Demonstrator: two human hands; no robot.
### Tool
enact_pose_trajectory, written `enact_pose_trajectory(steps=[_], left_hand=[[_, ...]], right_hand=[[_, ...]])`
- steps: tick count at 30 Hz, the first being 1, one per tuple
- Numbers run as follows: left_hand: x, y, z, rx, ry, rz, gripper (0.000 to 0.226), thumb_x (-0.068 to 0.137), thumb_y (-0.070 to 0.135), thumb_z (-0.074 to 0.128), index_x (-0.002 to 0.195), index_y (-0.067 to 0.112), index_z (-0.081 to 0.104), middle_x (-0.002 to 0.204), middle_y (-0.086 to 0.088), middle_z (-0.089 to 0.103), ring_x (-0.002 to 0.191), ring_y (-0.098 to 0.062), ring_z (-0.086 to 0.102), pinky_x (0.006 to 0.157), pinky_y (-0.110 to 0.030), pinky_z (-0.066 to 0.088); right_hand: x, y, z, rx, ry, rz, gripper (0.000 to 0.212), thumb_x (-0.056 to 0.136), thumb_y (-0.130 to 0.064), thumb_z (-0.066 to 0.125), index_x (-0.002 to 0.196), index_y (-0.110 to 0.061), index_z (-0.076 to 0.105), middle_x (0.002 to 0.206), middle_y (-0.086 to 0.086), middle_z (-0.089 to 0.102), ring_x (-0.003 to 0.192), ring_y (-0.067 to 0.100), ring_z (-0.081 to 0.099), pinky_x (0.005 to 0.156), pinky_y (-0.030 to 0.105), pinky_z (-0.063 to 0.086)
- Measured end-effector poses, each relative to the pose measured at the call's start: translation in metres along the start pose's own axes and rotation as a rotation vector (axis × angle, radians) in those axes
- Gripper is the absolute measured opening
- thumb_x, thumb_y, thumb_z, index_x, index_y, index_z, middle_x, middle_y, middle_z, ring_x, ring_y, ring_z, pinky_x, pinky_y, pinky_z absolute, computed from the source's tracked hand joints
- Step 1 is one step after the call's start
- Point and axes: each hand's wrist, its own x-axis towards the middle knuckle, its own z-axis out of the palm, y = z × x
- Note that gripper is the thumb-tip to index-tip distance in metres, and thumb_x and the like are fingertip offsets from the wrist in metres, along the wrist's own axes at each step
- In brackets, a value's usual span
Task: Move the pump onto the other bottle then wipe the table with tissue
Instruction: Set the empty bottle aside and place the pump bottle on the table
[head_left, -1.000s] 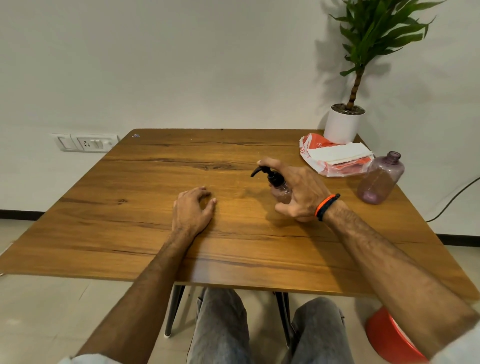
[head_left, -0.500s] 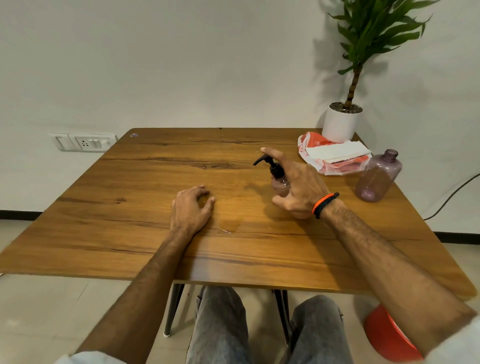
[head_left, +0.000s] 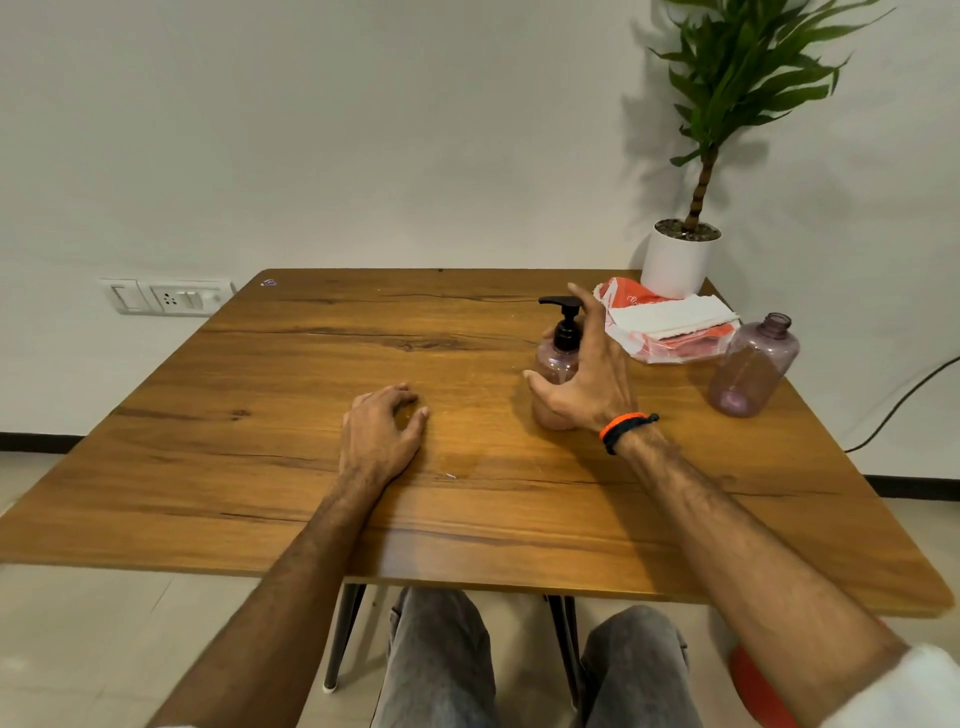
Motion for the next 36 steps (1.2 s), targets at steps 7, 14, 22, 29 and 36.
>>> enact_pose_trajectory(steps=[7, 14, 22, 29, 36], left_hand=[[0.001, -0.003, 0.003, 0.016, 0.022, -0.004, 0.042, 0.083, 0.044, 0.059, 0.113, 0.018, 0.071, 0.128, 0.001, 0.065, 0.119, -0.024, 0.056, 0.103, -0.042, 0.043], [0.001, -0.004, 0.005, 0.022, 0.042, -0.014, 0.038, 0.082, 0.042, 0.061, 0.11, 0.019, 0.072, 0.126, 0.001, 0.066, 0.117, -0.025, 0.058, 0.102, -0.042, 0.044], [0.001, -0.006, 0.004, 0.003, 0.035, 0.007, 0.043, 0.083, 0.045, 0.057, 0.114, 0.018, 0.07, 0.128, 0.001, 0.064, 0.119, -0.023, 0.054, 0.103, -0.044, 0.043], [0.003, -0.011, 0.008, 0.014, 0.04, -0.003, 0.043, 0.082, 0.047, 0.055, 0.112, 0.021, 0.07, 0.127, 0.002, 0.065, 0.118, -0.022, 0.056, 0.101, -0.042, 0.043], [0.001, -0.008, 0.006, 0.0, 0.027, -0.005, 0.045, 0.084, 0.048, 0.052, 0.116, 0.022, 0.068, 0.131, 0.005, 0.061, 0.122, -0.02, 0.051, 0.102, -0.041, 0.04]], right_hand=[[-0.014, 0.001, -0.004, 0.053, -0.033, 0.153, 0.111, 0.062, -0.041, 0.087, 0.147, -0.026, 0.017, 0.138, 0.003, 0.047, 0.123, 0.015, 0.045, 0.103, 0.033, 0.038], [-0.041, 0.017, 0.002, -0.048, -0.048, 0.284, 0.085, 0.063, -0.041, 0.084, 0.133, -0.02, 0.04, 0.126, -0.002, 0.055, 0.114, 0.016, 0.052, 0.096, 0.033, 0.046], [-0.012, 0.021, 0.036, 0.001, 0.014, 0.403, 0.079, 0.063, -0.038, 0.086, 0.129, -0.014, 0.049, 0.128, 0.003, 0.058, 0.118, 0.021, 0.052, 0.099, 0.033, 0.044], [0.047, 0.03, 0.075, 0.008, -0.014, 0.481, 0.075, 0.065, -0.037, 0.085, 0.125, -0.012, 0.048, 0.128, 0.007, 0.057, 0.119, 0.025, 0.052, 0.094, 0.033, 0.043], [0.087, 0.039, 0.1, 0.027, -0.016, 0.5, 0.076, 0.066, -0.032, 0.086, 0.127, -0.01, 0.047, 0.13, 0.009, 0.056, 0.122, 0.027, 0.049, 0.099, 0.036, 0.042]])
